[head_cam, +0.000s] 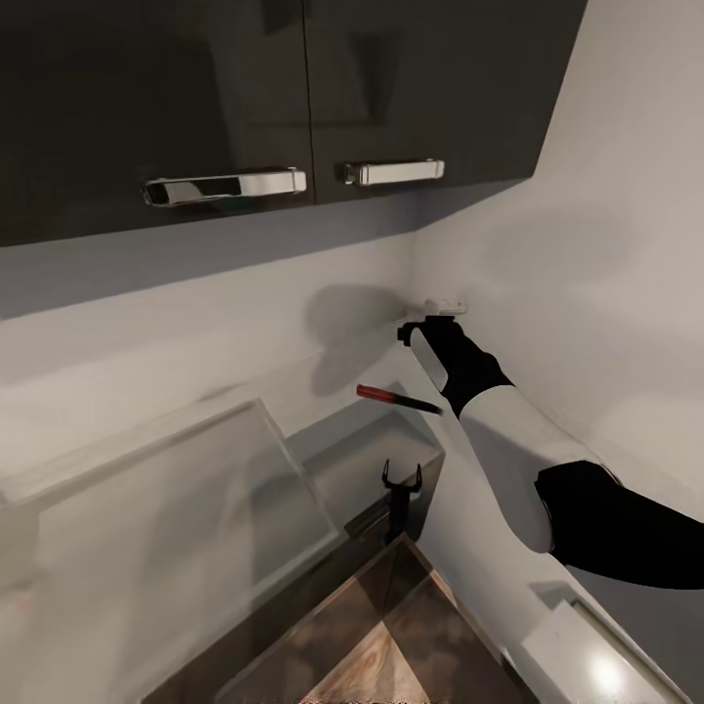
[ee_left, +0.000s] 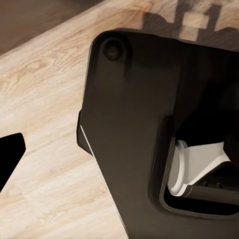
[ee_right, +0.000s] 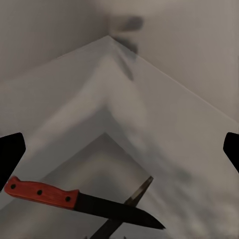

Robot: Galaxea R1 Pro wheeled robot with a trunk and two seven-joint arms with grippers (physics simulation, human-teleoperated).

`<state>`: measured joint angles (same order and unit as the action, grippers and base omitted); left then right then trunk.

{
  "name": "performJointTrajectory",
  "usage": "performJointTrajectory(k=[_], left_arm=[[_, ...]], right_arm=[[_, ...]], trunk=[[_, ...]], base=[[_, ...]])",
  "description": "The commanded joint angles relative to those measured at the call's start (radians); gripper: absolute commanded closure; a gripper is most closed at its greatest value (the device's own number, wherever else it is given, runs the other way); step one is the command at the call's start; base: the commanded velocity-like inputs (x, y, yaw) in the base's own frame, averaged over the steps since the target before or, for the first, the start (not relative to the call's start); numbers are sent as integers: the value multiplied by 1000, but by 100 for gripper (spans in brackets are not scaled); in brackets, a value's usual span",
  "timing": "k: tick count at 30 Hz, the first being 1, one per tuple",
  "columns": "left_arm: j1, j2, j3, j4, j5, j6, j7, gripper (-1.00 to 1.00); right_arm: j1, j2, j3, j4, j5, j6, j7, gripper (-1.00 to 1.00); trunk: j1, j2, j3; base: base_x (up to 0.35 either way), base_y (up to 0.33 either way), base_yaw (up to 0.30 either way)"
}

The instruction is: In the kitchen, take the Vidalia onion out of the sink, dice it on the chopping board with the paring knife, put the diced onion into the bowl on the countertop, then place both the paring knife and the chopping board into the sink.

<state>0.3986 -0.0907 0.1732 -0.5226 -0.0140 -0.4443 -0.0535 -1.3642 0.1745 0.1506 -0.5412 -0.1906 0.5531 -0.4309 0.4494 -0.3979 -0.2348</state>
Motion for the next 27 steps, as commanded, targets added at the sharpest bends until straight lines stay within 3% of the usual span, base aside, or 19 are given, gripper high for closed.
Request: performJointTrajectory(k=[1,8,14,19,27], left_arm=[[0,-1,6,0,-1,-1,-5,-100],[0,-1,6,13,-4,-2,-5,-100],[0,-1,6,14,-4,-2,-5,-100],[0,-1,6,14,-3,-2,-5,-100],[0,-1,6,17,-3,-2,-6,-100]], right_arm=[[-1,0,5,0,-10,2,-9,-100],[-1,0,16,0,-10,2,-9,-100],[-1,0,62,-2,-10,-4,-8,-100],[-1,0,78,-7,-10,-53,-9,-100],[-3,0,137,5,-9,-73,56,-100]], trunk=[[1,-2,-3],[1,-2,-15],[1,-2,-24],[1,-2,-32],[1,-2,-36]], base=[[0,0,0],[0,0,0],[0,0,0],[0,0,0],[0,0,0]])
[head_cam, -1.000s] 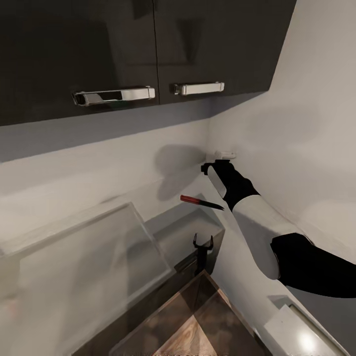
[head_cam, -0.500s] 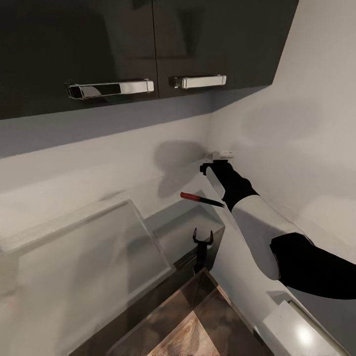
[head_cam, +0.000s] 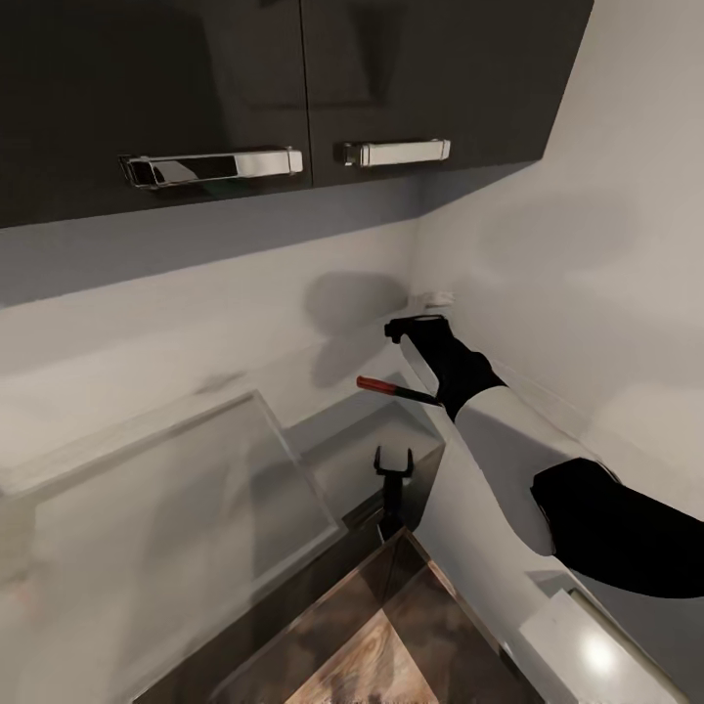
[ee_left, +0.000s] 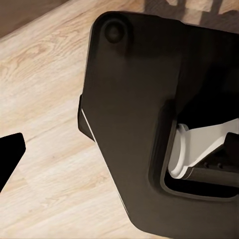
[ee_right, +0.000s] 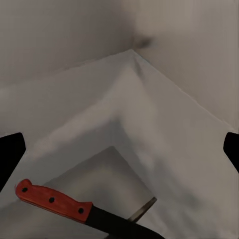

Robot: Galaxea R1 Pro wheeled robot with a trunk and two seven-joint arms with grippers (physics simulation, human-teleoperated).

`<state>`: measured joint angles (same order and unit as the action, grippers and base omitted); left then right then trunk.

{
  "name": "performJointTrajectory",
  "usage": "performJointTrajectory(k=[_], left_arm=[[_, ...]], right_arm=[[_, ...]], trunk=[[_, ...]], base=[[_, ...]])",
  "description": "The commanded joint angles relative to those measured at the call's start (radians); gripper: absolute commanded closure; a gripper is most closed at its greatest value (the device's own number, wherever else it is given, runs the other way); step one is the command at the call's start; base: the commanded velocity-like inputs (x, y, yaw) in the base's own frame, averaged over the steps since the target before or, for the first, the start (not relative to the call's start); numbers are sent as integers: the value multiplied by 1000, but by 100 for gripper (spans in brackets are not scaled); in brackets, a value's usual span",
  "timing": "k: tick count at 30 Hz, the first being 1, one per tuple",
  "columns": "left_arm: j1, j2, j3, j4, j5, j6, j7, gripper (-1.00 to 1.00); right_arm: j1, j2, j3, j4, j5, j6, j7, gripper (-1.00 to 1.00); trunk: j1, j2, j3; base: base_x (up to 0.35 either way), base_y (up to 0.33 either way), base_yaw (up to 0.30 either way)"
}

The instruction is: In the kitchen, take the Vidalia onion out of the sink, dice it on the chopping board with the paring knife, put the diced onion into the bowl on the countertop, then place both the paring knife and the chopping board into the sink.

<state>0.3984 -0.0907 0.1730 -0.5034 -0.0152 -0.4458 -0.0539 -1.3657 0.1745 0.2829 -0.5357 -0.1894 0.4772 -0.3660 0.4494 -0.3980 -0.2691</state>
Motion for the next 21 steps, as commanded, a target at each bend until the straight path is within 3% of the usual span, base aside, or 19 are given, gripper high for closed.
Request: performJointTrajectory(k=[1,9,21], left_arm=[[0,-1,6,-2,-2,-1,-6,-100],[0,-1,6,10,-3,-1,-6,-100],[0,-1,6,11,-3,-1,-6,-100]], right_arm=[[-2,0,8,8,-10,4,-7,-100],[-49,0,12,113,-12,12,-6,-100],[-69,0,10,116,-19,4,-8,-100]], trunk=[[1,-2,-2],[1,-2,-2],[1,-2,-2]], base=[[0,0,0],[0,0,0],[0,0,0]])
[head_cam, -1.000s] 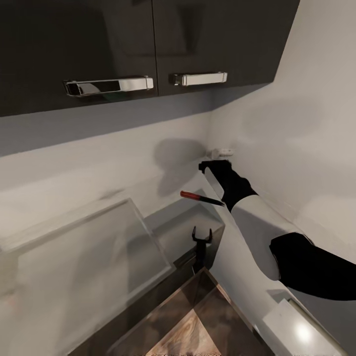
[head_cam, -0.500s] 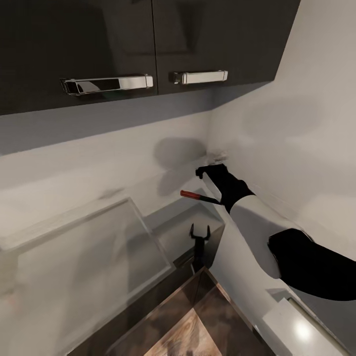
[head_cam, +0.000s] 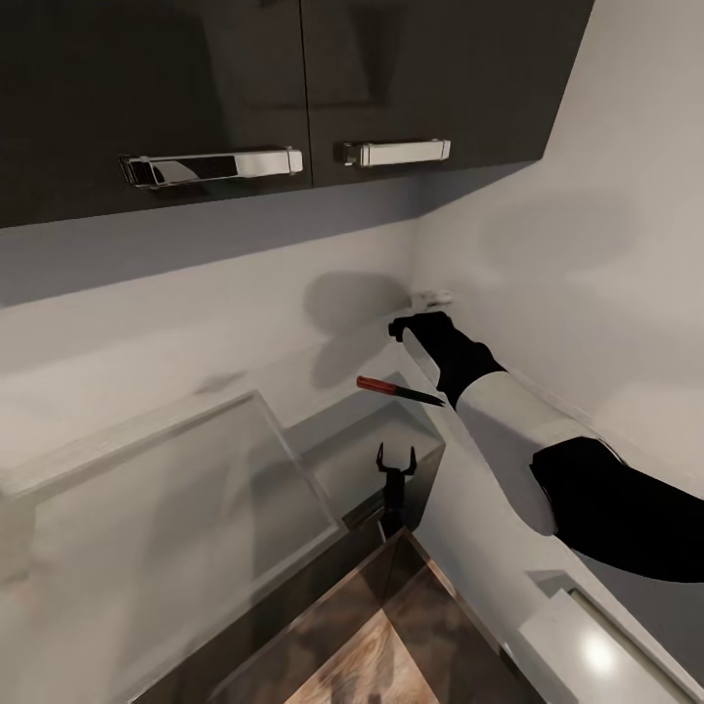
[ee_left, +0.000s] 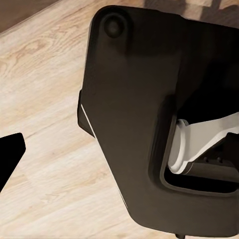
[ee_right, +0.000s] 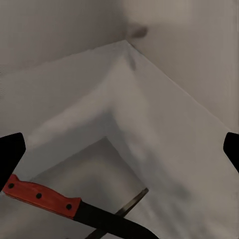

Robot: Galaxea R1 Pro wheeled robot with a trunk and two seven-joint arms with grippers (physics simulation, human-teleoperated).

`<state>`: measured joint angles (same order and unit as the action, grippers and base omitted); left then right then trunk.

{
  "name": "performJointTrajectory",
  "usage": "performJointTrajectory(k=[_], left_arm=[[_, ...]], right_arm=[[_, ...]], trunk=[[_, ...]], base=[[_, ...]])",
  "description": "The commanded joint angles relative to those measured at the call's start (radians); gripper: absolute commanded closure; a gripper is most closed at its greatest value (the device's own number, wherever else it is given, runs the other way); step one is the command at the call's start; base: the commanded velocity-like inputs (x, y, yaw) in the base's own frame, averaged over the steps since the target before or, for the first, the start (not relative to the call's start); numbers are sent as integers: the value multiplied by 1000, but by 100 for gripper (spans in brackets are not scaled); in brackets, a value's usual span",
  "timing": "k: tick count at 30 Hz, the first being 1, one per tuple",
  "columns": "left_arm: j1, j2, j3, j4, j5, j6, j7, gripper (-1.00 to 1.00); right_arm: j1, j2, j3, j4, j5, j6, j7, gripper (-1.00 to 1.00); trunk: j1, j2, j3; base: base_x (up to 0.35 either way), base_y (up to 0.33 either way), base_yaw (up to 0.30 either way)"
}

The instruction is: In the kitchen, take the Vidalia onion out of the sink, dice it on the chopping board with the paring knife, put the diced onion into the bowl on the countertop, then place both the paring knife and the chopping board into the sink.

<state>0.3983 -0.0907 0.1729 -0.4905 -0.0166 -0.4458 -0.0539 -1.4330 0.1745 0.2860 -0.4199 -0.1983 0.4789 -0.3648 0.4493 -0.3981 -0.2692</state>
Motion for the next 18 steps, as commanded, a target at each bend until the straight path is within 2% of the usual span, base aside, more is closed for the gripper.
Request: performJointTrajectory(k=[1,10,18], left_arm=[[0,-1,7,-2,-2,-1,-6,-100],[0,-1,7,-2,-2,-1,-6,-100],[0,-1,7,-2,-1,-1,-5,-100]], right_arm=[[-1,0,6,0,-11,3,-9,-100],[-1,0,6,0,-39,1,-12,-100],[-1,0,6,-1,-41,1,-13,-100]], trunk=[[1,-2,-2],[1,-2,-3],[1,-2,-9]], base=[[0,0,0],[0,0,7],[0,0,115]])
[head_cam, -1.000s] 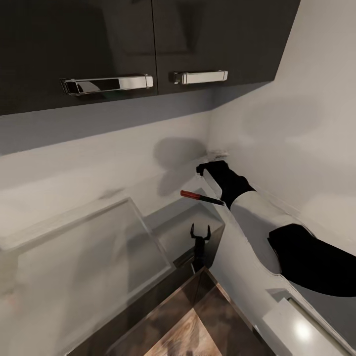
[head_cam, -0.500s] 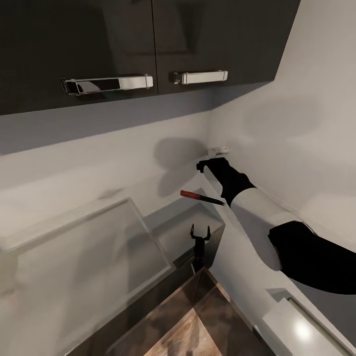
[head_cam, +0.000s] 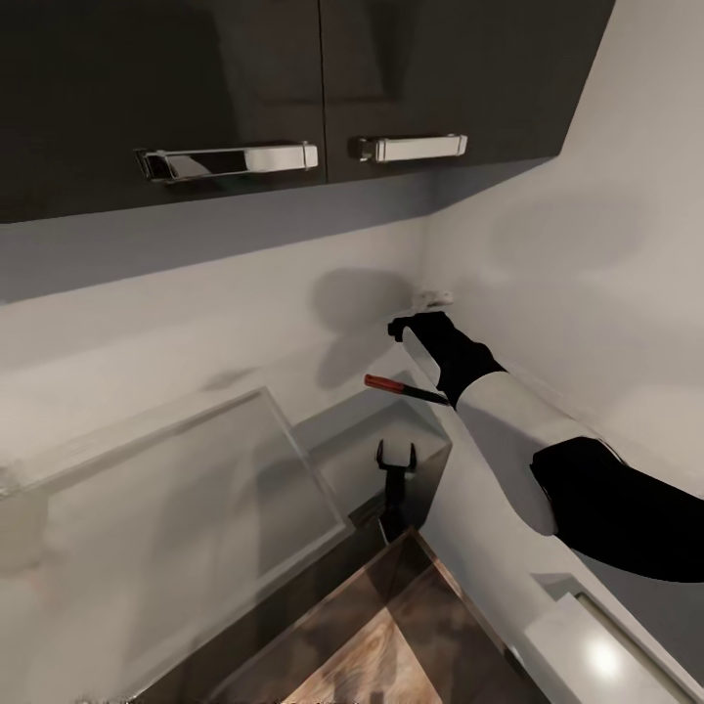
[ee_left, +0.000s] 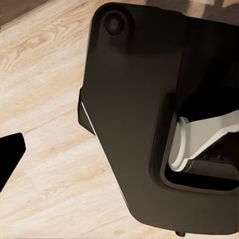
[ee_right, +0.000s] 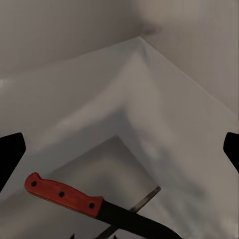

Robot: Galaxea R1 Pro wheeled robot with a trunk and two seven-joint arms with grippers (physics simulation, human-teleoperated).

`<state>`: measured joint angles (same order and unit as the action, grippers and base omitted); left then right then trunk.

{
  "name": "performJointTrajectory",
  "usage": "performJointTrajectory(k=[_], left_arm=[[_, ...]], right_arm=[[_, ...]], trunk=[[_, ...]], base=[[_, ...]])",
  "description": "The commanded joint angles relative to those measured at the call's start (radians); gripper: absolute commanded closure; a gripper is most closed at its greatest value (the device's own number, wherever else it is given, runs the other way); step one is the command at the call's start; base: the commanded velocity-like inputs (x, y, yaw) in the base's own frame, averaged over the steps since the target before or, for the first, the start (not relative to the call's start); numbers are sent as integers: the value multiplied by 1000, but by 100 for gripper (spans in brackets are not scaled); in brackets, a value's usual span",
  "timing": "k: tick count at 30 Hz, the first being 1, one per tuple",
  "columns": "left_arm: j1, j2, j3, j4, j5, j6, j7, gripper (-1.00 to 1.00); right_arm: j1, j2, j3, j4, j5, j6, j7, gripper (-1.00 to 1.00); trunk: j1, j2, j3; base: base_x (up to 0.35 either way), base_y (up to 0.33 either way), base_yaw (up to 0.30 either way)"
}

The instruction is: In the kitchen, take the Vidalia onion out of the sink, dice it on the chopping board with the paring knife, put the diced onion into the bowl on the countertop, then place both the paring knife and the chopping board into the sink.

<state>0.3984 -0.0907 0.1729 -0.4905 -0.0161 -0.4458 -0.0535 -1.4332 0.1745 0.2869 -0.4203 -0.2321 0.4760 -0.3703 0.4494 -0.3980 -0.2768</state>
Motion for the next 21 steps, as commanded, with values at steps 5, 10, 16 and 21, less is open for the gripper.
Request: performJointTrajectory(k=[5,10,16,21], left_arm=[[0,-1,7,-2,-2,-1,-6,-100],[0,-1,7,-2,-2,-1,-6,-100],[0,-1,7,-2,-2,-1,-6,-100],[0,-1,7,-2,-2,-1,-6,-100]], right_arm=[[-1,0,6,-1,-7,3,-7,-100],[-1,0,5,-1,-7,3,-7,-100],[-1,0,6,-2,-6,3,-7,-100],[-1,0,5,-3,-3,3,-8,-100]], trunk=[[1,-2,-7],[1,-2,-14],[1,-2,-21],[1,-2,-27]], base=[[0,0,144],[0,0,151],[0,0,153],[0,0,153]])
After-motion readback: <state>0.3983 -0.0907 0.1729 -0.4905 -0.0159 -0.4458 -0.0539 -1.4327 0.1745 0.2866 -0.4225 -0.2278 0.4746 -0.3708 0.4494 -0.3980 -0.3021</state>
